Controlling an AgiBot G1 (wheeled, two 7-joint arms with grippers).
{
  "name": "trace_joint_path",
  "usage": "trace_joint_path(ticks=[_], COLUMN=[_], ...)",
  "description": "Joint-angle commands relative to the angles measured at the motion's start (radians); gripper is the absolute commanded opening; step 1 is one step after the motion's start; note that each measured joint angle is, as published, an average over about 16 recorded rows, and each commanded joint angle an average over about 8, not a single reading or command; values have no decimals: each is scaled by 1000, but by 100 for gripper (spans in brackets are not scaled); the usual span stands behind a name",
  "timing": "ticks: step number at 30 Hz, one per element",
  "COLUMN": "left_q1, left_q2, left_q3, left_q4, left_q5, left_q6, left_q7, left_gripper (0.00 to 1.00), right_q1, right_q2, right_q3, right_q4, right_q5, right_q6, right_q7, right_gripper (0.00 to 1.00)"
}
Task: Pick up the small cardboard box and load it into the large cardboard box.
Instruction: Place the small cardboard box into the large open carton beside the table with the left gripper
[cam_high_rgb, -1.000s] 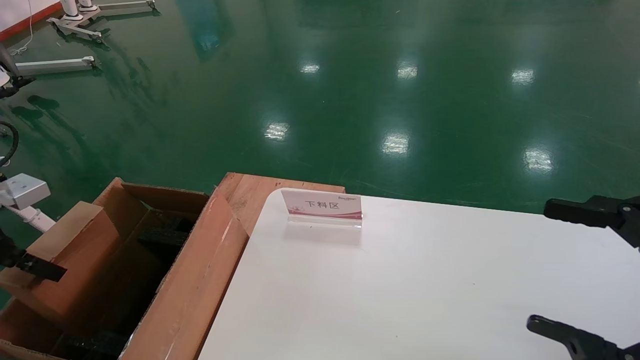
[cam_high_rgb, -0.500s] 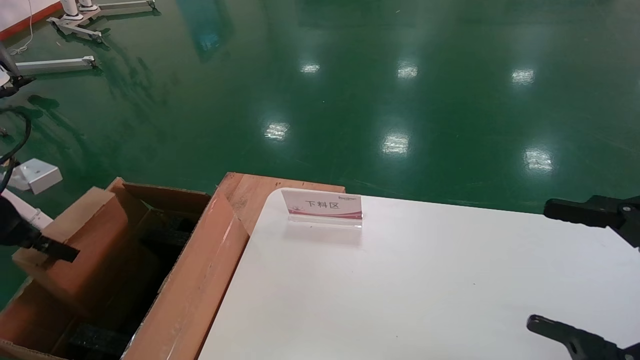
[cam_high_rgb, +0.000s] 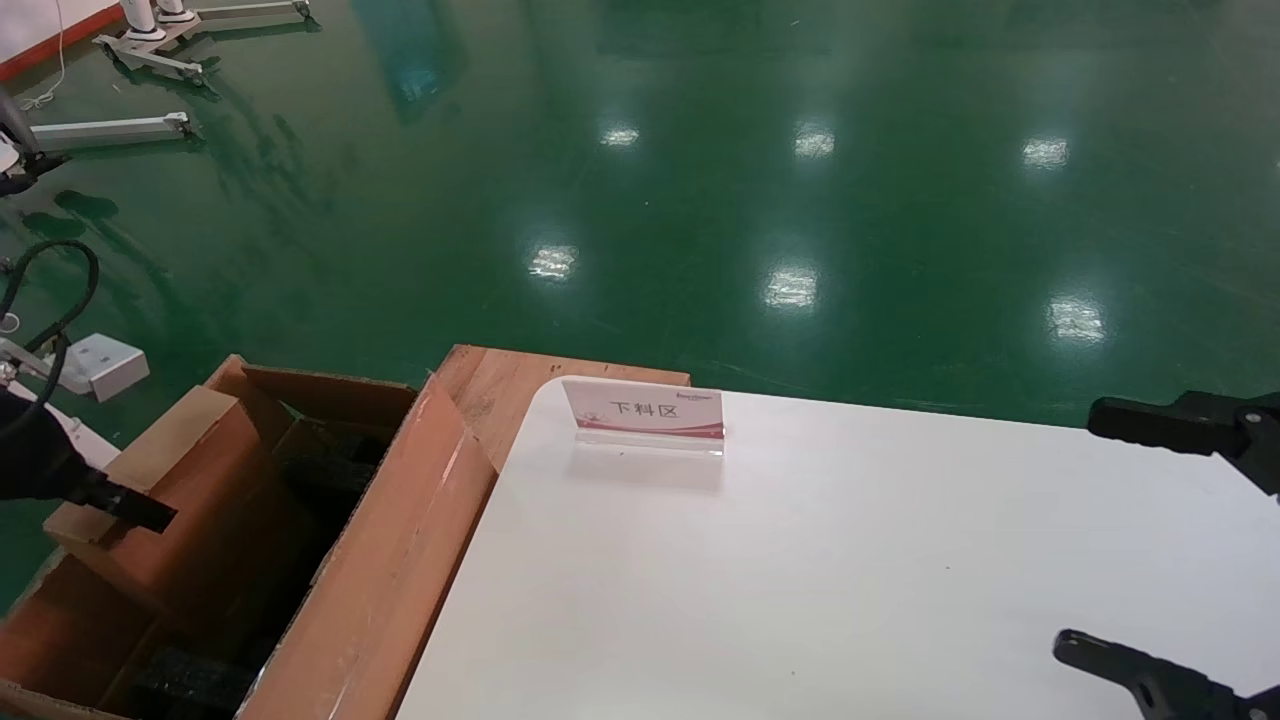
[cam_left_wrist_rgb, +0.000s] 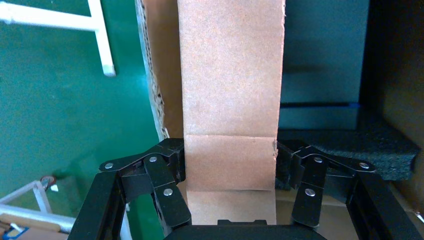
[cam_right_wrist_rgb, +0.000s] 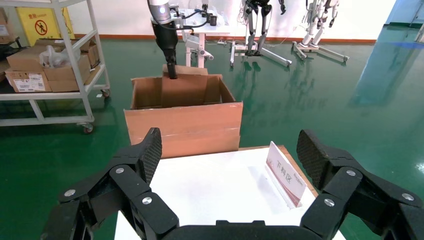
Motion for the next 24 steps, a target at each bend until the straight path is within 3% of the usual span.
trace_joint_path(ticks=[1,3,5,11,13,24], left_q1=[17,28,37,54,57,54], left_q2=[4,6,9,20,22,20], left_q3=[4,7,11,19,20,21], left_q4=[3,10,18,38,42,40], left_q5=[-1,-2,-2,-4,-4,0], left_q6=[-9,-12,-10,-2,0,2], left_q7=[-5,-10,-15,-30,-33,-29], left_gripper=[0,0,8,83,100,100], right_q1=[0,0,0,0,0,0], right_q2=[0,0,0,0,0,0], right_q3=[0,0,0,0,0,0], right_q4=[0,0,0,0,0,0], right_q5=[0,0,0,0,0,1], right_q6=[0,0,0,0,0,1], right_q7=[0,0,0,0,0,0], right_gripper=[100,100,100,100,100,100])
